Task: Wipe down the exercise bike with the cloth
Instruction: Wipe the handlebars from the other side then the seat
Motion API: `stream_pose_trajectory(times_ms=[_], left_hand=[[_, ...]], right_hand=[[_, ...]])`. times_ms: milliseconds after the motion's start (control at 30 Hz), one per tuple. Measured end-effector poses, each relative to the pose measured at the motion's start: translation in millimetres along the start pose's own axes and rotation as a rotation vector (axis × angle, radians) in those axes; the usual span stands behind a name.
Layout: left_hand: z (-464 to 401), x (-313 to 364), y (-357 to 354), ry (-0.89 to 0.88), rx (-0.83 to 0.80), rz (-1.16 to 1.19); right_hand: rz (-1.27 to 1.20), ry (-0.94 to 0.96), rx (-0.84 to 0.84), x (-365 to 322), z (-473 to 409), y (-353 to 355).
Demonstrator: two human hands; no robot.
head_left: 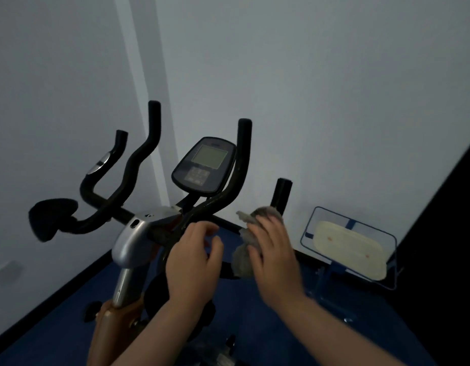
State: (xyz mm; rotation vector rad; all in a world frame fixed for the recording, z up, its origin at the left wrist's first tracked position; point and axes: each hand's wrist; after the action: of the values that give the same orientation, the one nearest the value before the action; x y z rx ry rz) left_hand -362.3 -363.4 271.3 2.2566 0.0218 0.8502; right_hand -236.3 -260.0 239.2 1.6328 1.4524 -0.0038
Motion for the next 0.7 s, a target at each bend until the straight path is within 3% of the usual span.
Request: stream_pose_trajectory(times_ms=[133, 300, 700], left_hand=[[2.8, -1.2, 0.7, 0.019, 0.005, -0.010], [1.4, 0.9, 3.3, 0.054, -0.028, -0.016], [1.4, 1.6, 3.2, 0.123, -0.015, -0.018]], right_hand=[[-0.058, -0.113, 0.076, -4.0, -9.5, -7.4], [0.184, -0.028, 0.086, 12.9, -55.6, 17.3], [-0.190, -0.165, 0.238, 21.8, -87.1, 17.0]])
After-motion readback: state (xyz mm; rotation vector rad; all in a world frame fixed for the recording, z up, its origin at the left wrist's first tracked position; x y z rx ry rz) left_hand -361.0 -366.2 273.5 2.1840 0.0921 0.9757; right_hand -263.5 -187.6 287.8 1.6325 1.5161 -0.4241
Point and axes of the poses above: each hand's wrist, its own z-axis away from the middle knuckle, its own y-axis out of the back of the hand, x = y × z, and after that the axes turned 7 degrees about -z, right-handed
